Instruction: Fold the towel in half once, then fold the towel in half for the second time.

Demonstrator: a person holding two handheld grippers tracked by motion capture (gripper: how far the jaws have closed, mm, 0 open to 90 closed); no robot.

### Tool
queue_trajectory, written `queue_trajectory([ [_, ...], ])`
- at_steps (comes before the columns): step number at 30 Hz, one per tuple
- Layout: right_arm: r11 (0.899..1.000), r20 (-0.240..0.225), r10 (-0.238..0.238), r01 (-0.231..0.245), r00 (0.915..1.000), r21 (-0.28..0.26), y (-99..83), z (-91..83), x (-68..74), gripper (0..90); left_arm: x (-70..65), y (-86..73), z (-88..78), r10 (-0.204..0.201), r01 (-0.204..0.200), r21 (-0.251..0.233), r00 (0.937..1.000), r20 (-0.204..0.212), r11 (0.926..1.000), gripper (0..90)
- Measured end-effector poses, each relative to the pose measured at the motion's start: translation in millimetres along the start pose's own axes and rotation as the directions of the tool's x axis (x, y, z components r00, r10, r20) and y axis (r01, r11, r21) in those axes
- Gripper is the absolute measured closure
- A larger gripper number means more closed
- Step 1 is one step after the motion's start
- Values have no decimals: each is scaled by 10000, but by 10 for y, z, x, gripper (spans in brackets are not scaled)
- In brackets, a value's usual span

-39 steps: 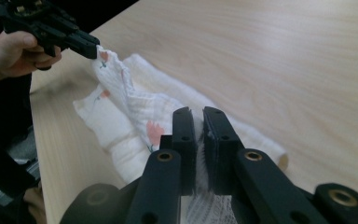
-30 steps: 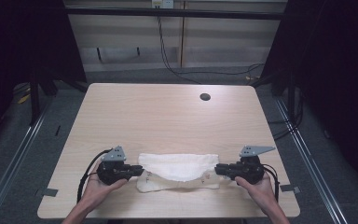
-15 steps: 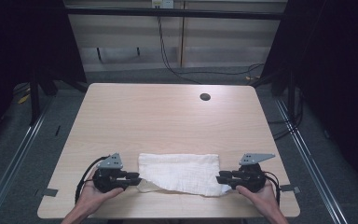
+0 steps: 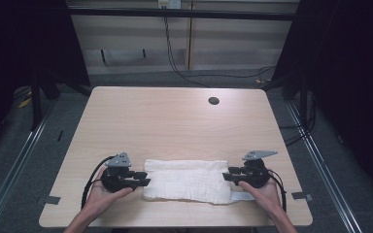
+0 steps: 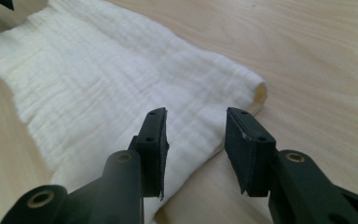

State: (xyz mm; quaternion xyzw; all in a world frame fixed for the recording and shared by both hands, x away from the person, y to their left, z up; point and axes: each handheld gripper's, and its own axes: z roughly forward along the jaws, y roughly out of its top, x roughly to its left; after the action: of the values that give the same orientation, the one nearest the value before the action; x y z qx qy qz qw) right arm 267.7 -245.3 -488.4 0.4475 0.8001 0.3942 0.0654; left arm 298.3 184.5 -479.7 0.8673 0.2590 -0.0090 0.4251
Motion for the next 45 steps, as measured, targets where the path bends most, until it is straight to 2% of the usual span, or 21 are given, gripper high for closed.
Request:
queue_trajectory([
  [3,9996,436,-104,91,9990,282,15,88,-19,588,61,46,122,-107,107,202,9999,24,9997,677],
  [5,9987,615,-283,256,9977,435,7,140,-16,616,68,61,174,-205,205,266,9998,-12,9994,631],
  [6,9984,701,-385,355,9968,437,9,143,-10,644,67,64,204,-211,209,309,9998,67,9993,614],
  [8,9977,704,-552,522,9960,439,11,153,-14,747,77,79,254,-220,226,353,9996,-164,9991,589],
  [9,9978,682,-580,556,9960,359,12,162,-34,794,86,92,282,-242,246,380,9996,-110,9990,577],
  [12,9992,653,-271,252,9975,308,16,143,-111,854,92,141,352,-330,334,391,9994,-120,9987,569],
  [15,9994,999,-196,166,9948,314,-7,83,-164,868,75,178,404,-283,285,474,9996,-48,9985,559],
  [18,9998,1183,39,-59,9930,168,-40,25,-265,870,4,189,477,84,-100,735,9997,231,9972,541],
  [20,9997,1253,219,-231,9919,78,-62,-9,-320,869,-39,199,503,66,-85,744,9996,260,9972,528],
  [22,9995,1223,304,-316,9920,83,-74,-27,-331,846,-62,197,511,114,-130,751,9997,209,9971,511],
  [23,9995,1204,308,-311,9922,9,-80,-32,-328,801,-55,194,505,50,-64,705,9998,209,9975,510],
  [26,9993,1178,229,-192,9928,-331,-53,-60,-276,708,-18,197,456,-89,83,465,9999,123,9989,507],
  [27,9982,1052,302,-245,9940,-553,-37,-76,-254,695,-3,202,422,-163,161,366,9998,59,9992,501],
  [31,9962,678,134,-75,9976,-865,56,-74,-130,644,96,214,306,-604,602,-99,9979,-219,9981,486],
  [34,9971,343,-41,67,9994,-752,103,-22,-2,591,151,240,248,-735,728,-204,9967,-357,9971,486],
  [38,9966,-84,-566,560,9984,-605,163,44,203,579,213,323,213,-741,729,-299,9964,-407,9969,511],
  [39,9966,-84,-566,560,9984,-605,163,44,203,579,234,350,213,-756,744,-328,9965,-364,9967,511],
  [41,9962,-365,-698,677,9969,-543,186,83,277,577,290,410,221,-762,748,-335,9962,-431,9966,527],
  [43,9953,-584,-806,771,9950,-589,204,125,347,585,348,451,242,-1078,1073,-246,9940,-188,9939,524],
  [45,9941,-749,-965,924,9925,-562,228,169,423,597,367,452,264,-1153,1149,-338,9933,-87,9928,512],
])
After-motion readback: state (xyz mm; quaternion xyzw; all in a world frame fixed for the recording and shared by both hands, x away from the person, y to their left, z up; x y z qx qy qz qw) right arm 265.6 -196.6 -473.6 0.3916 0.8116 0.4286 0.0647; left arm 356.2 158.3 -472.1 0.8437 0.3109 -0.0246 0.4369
